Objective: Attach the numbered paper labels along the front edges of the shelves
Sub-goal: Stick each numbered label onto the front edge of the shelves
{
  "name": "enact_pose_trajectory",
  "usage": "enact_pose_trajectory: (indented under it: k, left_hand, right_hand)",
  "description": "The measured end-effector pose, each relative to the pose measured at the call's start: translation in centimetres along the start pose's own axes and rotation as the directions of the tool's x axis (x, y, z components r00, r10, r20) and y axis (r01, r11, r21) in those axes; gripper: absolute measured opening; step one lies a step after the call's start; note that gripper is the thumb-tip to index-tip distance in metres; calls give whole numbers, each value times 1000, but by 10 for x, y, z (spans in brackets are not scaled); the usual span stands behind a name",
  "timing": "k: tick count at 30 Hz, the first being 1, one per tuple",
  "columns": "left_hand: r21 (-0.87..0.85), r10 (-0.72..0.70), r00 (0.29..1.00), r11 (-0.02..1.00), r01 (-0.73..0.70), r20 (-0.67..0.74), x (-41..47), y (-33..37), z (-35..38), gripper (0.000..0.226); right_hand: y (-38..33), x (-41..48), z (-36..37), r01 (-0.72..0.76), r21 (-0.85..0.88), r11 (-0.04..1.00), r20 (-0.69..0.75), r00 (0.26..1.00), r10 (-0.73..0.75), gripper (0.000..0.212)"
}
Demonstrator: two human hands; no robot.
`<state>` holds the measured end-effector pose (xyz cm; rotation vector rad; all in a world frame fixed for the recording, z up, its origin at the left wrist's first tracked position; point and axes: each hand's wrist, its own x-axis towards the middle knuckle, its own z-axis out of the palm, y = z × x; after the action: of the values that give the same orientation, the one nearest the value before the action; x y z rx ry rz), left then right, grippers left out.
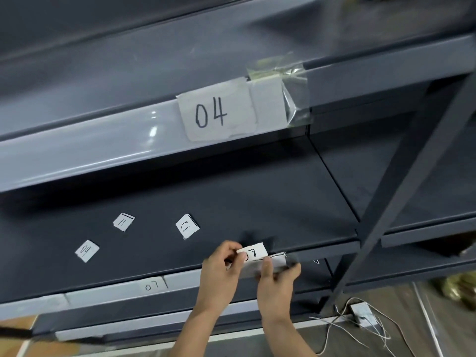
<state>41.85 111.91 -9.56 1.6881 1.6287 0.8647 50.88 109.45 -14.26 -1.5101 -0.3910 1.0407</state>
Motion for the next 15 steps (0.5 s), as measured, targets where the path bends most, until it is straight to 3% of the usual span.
enact_pose_trajectory:
  k: [9, 15]
  left_hand:
    - [-13, -14, 999, 1000, 15, 39, 1, 11, 1, 10]
    - [-53, -42, 999, 998, 42, 1, 1, 10, -3, 12]
  right_hand:
    - [1, 4, -4, 3, -76, 997, 31, 1000, 0, 31]
    - [3, 2, -7, 14, -78, 997, 50, 999, -10, 42]
